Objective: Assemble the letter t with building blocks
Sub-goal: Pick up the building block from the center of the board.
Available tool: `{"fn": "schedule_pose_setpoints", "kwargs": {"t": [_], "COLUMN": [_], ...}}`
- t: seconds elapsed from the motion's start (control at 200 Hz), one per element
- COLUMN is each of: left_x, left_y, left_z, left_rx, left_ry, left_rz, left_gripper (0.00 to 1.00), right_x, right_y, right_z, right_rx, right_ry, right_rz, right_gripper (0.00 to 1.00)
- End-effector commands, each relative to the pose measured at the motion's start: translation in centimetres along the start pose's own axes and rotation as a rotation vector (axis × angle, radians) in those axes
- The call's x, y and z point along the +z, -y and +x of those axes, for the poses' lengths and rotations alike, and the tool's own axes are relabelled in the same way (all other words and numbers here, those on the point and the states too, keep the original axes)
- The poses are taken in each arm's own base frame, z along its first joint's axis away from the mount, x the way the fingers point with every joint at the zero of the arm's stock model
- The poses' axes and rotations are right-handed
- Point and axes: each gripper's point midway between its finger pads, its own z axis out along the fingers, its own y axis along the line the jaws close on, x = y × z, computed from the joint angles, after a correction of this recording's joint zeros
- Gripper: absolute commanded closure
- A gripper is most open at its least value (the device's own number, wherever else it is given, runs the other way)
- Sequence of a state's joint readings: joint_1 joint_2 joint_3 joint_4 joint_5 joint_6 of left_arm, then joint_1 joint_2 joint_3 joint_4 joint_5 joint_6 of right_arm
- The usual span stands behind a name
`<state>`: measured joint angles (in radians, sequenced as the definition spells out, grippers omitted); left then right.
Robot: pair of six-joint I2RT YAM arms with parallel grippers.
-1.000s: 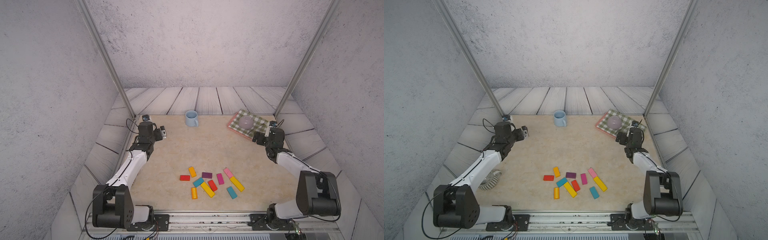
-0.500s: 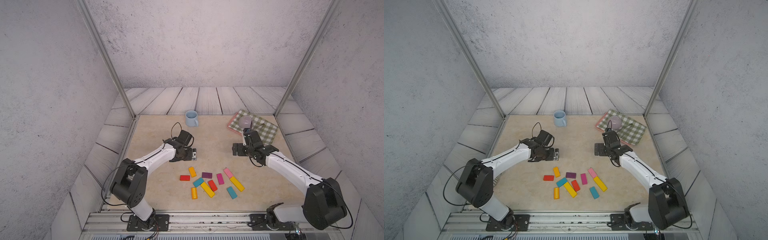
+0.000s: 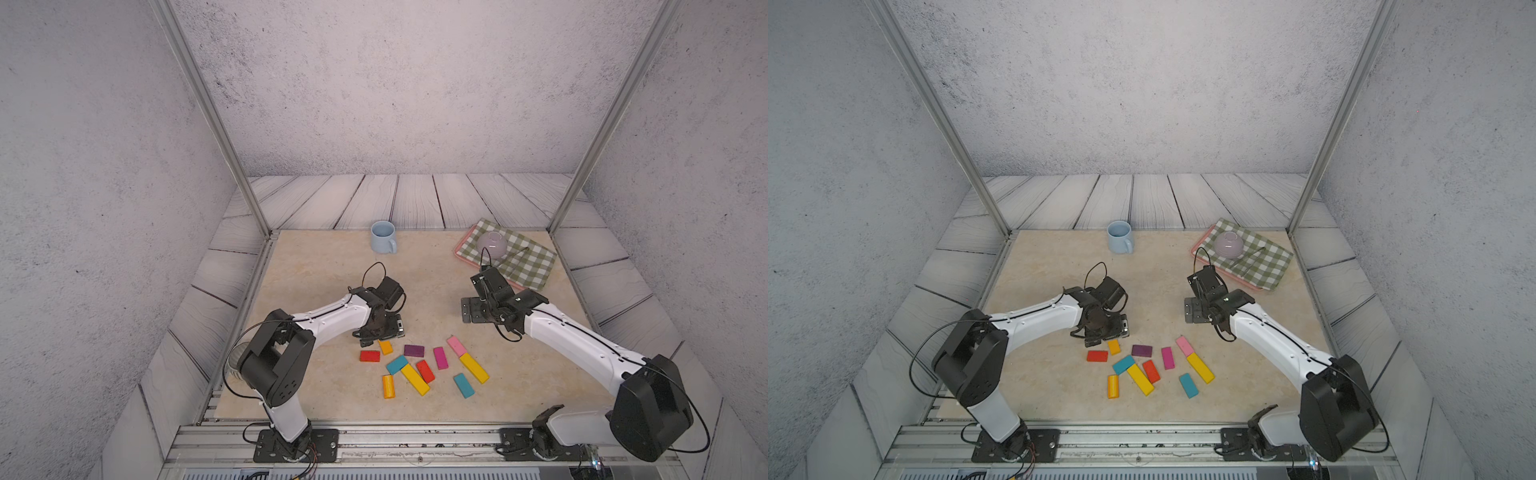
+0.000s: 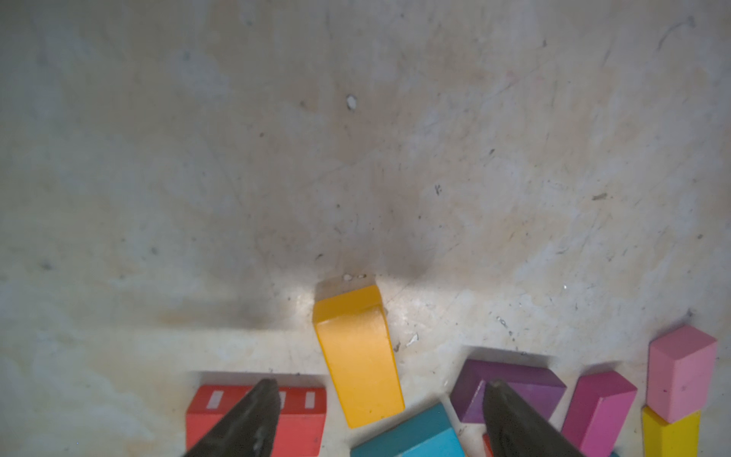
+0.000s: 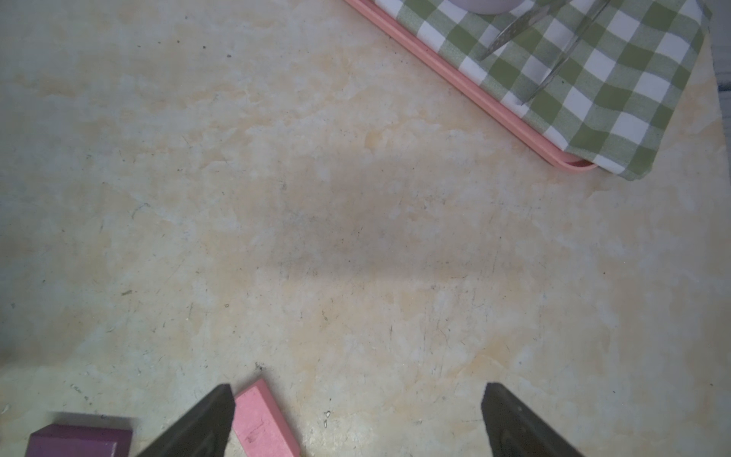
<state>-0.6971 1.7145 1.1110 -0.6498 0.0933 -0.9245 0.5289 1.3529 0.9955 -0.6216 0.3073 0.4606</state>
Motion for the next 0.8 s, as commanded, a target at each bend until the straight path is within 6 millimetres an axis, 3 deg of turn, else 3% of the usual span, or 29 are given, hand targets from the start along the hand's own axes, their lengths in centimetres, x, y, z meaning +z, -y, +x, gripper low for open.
{"fn": "schedule_pose_setpoints", "kwargs": {"t": [0.0,0.2,0.465,0.571,0.696,0.796], "left_x": [-0.7,-0.4,1.8,2.0,2.1,2.6], "left_y": [-0.8,-2.0,-1.4,-1.6,-1.5,-1.5], "left_z": [0.3,1.2,1.4,0.9,0.6,0.9], "left_rx": [-0.086,-0.158,-0.155,-0.147,-0.14,-0.143], "left_ry": [0.014,-0.024,-0.072,-0.066,-0.057,-0.076], "left_rz": [-0.041,-0.125,-0.137,-0.169,-0.169,-0.174], "left_gripper": [0.19,0.21,0.25,0.33,0.35,0.42], "right_x": [0.0,0.0,0.2,0.2,0.2,0.3], "right_y": [0.5,0.8,0.7,0.6,0.6,0.6], "right_z": [0.5,0.8,1.4,1.6,1.8,1.9], "right_rx": [0.007,0.013,0.023,0.021,0.021,0.021], "right_ry": [-0.019,-0.026,-0.043,-0.047,-0.049,-0.053], "right_rz": [0.036,0.056,0.057,0.054,0.058,0.063], "right_gripper": [0.01,0.01,0.01,0.01,0.01,0.01]}}
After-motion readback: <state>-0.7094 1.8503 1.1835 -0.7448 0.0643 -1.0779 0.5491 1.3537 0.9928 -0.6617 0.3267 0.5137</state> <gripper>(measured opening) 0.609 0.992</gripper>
